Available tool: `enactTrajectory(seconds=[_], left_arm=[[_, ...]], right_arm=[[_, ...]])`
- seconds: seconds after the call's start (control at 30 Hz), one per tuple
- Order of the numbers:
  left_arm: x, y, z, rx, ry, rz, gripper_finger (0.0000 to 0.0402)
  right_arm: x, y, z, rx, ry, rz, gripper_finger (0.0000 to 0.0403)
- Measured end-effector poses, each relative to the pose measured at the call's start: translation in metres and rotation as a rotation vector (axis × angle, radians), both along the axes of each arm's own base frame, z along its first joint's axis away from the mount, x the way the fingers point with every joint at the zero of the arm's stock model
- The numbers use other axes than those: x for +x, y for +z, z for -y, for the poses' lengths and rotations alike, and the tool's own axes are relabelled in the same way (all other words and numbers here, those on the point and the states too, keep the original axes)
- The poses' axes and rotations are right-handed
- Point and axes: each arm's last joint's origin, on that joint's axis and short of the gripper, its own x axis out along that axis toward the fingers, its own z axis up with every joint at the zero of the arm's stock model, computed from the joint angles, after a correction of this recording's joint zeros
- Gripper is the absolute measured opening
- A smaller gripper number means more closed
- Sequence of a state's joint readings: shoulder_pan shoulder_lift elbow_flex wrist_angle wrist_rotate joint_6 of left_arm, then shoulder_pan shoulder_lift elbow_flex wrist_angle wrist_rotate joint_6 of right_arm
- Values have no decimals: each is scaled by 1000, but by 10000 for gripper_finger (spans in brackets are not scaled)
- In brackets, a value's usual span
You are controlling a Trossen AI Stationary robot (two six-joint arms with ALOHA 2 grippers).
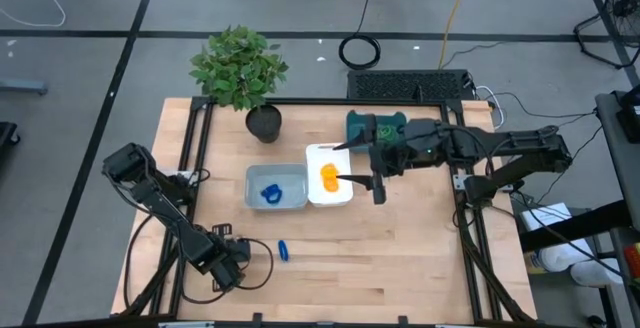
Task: Sort spring keychains
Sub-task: Put the blue spring keychain into the gray bin
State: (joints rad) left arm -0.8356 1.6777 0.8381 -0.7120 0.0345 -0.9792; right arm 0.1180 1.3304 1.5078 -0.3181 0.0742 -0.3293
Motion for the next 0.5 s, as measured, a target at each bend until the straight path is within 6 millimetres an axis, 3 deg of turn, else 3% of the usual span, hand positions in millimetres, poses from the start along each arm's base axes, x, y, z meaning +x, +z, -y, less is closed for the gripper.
enactTrajectory(seconds=[0.4, 0.5], left_arm=[[2, 0, 0, -19, 61, -4, 18], [3, 1, -1, -13, 84, 10, 12]], right_arm=[[-1, 3, -11, -23, 42, 32, 263], [-1, 3, -13, -22, 51, 31, 262]])
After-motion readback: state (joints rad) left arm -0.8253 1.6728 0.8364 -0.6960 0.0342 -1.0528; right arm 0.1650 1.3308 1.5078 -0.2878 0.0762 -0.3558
